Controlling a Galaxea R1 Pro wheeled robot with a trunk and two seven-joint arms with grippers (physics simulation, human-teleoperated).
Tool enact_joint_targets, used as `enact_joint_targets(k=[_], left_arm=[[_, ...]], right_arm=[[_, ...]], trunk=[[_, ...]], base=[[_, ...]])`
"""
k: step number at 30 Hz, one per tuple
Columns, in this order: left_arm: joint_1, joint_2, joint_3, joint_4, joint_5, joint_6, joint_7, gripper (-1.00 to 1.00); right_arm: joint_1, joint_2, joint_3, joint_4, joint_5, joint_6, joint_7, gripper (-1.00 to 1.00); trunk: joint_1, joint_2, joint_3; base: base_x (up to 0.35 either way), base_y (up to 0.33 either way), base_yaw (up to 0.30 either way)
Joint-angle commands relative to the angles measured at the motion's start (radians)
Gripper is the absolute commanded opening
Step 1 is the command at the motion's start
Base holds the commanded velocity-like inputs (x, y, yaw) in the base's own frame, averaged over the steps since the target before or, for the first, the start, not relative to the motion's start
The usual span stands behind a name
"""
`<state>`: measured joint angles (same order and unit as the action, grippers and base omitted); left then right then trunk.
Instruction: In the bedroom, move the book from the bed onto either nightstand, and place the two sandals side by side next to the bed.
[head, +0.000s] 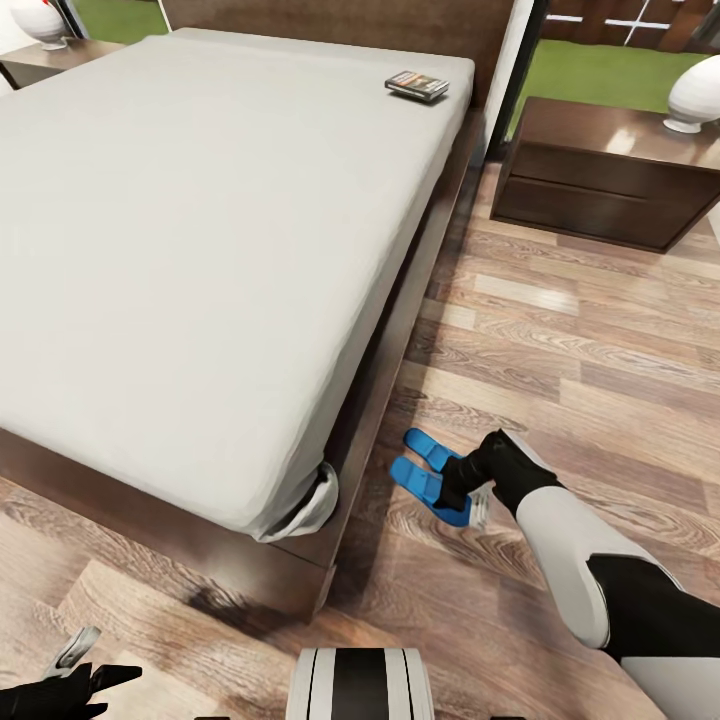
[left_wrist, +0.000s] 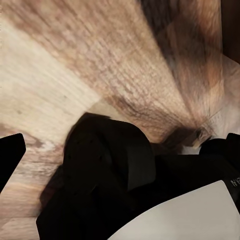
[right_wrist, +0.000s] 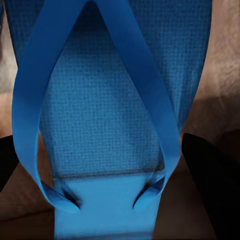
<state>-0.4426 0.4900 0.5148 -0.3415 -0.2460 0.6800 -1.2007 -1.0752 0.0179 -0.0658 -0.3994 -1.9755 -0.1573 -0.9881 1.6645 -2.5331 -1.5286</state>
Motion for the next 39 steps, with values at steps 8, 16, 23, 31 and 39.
enact_joint_targets(k=[8,16,23,31,39], left_arm=[[0.000,0.011,0.007,0.001,-0.010,0.009,-0.007,1.00],[0.000,0.016,0.006,0.002,-0.010,0.007,-0.007,1.00],[0.000,0.016,0.005,0.003,-0.010,0.006,-0.006,1.00],[0.000,0.016,0.005,0.003,-0.010,0.006,-0.006,1.00],[0.000,0.016,0.005,0.003,-0.009,0.006,-0.007,1.00]], right_arm=[[-0.011,0.002,-0.006,-0.001,-0.008,-0.014,0.000,-1.00],[-0.021,0.002,-0.006,-0.001,-0.008,-0.016,0.000,-1.00],[-0.039,0.002,-0.006,-0.001,-0.008,-0.038,-0.001,-1.00],[-0.061,0.001,-0.005,-0.001,-0.006,-0.098,-0.001,-1.00],[-0.077,0.001,-0.005,0.000,-0.006,-0.143,-0.003,-1.00]], trunk=[[0.001,-0.001,-0.008],[0.004,-0.003,-0.039],[0.006,-0.003,-0.051],[0.006,-0.003,-0.051],[0.006,-0.003,-0.051]], base=[[0.000,0.000,0.000],[0.000,0.000,0.000],[0.000,0.000,0.000],[0.000,0.000,0.000],[0.000,0.000,0.000]])
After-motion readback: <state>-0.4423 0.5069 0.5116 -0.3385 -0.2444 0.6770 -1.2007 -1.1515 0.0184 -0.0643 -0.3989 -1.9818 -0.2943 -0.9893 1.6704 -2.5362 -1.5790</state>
